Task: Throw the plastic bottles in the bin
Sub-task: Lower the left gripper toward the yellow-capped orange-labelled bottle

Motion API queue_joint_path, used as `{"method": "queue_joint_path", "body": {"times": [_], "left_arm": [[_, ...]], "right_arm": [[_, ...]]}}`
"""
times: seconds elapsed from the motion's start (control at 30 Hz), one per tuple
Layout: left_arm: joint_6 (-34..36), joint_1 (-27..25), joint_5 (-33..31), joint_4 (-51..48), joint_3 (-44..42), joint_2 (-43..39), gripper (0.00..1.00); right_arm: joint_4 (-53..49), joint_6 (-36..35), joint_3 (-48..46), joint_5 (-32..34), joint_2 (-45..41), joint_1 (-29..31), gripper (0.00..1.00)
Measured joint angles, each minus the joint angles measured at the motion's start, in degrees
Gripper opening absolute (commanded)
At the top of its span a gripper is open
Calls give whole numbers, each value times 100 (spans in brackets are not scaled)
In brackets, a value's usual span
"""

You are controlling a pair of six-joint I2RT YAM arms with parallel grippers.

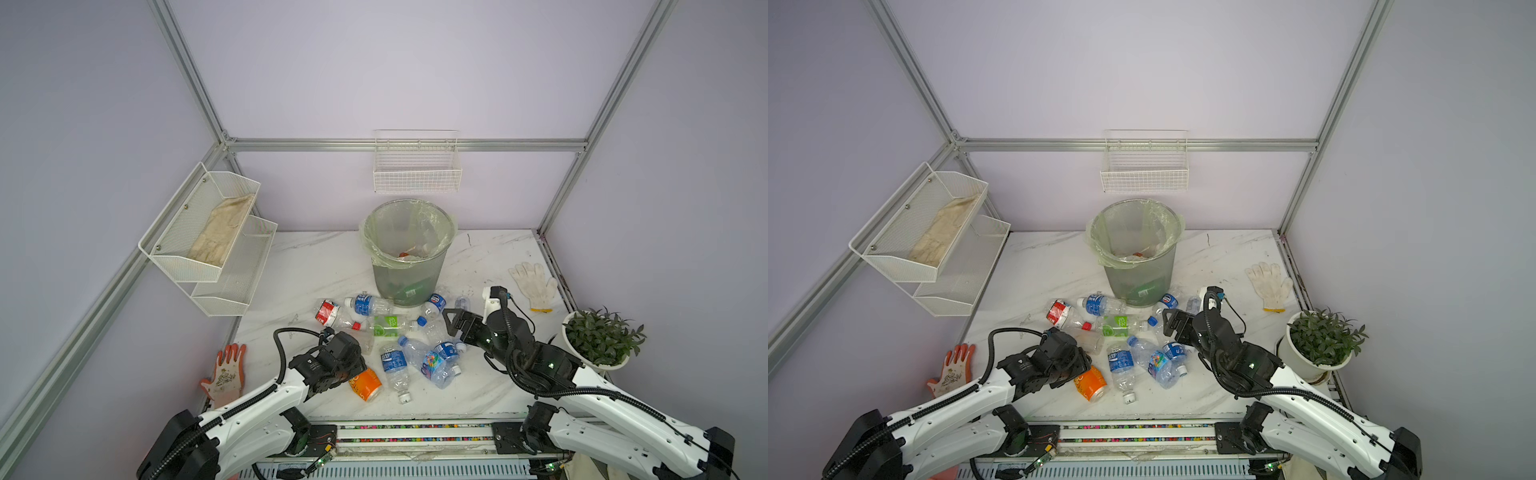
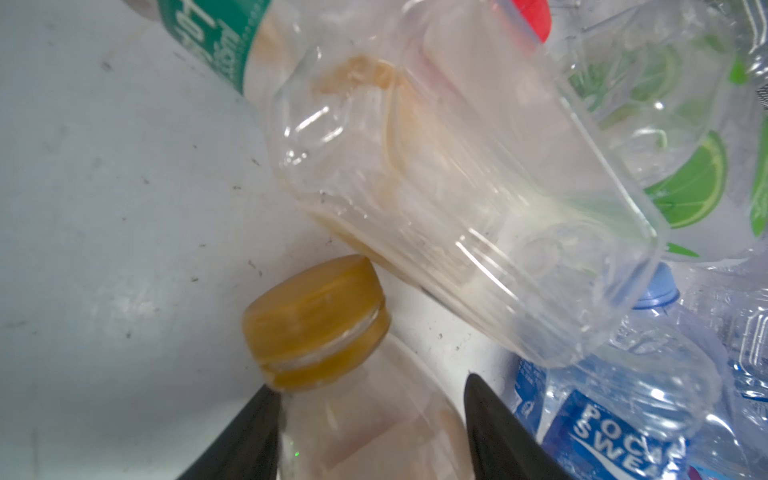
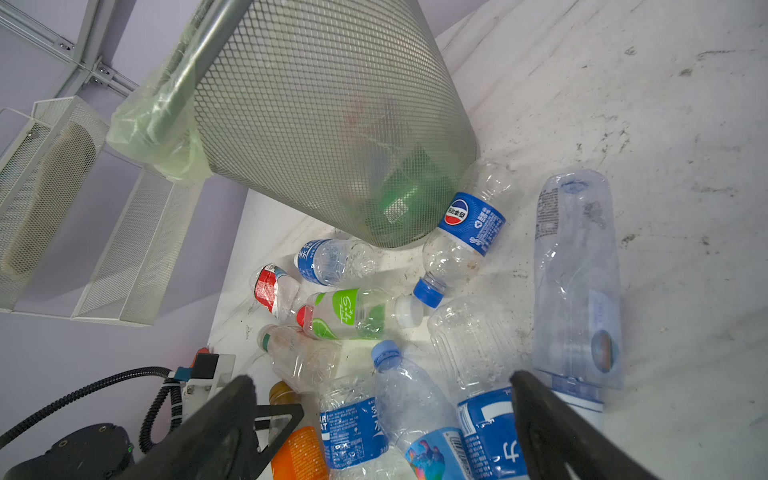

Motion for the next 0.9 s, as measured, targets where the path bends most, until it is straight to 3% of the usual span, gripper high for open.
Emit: {"method": "queue_joint_path", "body": {"times": [0.27,0.47,0.57,0.9], "left_arm": [[0,0,-24,-70,0,-269,47],[4,0,-22,-157,0,-295,70],[11,0,-24,-214,0,-306,76],[9,0,4,-743,2,-826,79]], "right_arm": [[-79,44,-20,9,-94,0,97],[-111,74,-22,11,-103,0,97],[-116,87,-24,11,-103,0,97],[-205,107,-48,13,-118,0,97]]}}
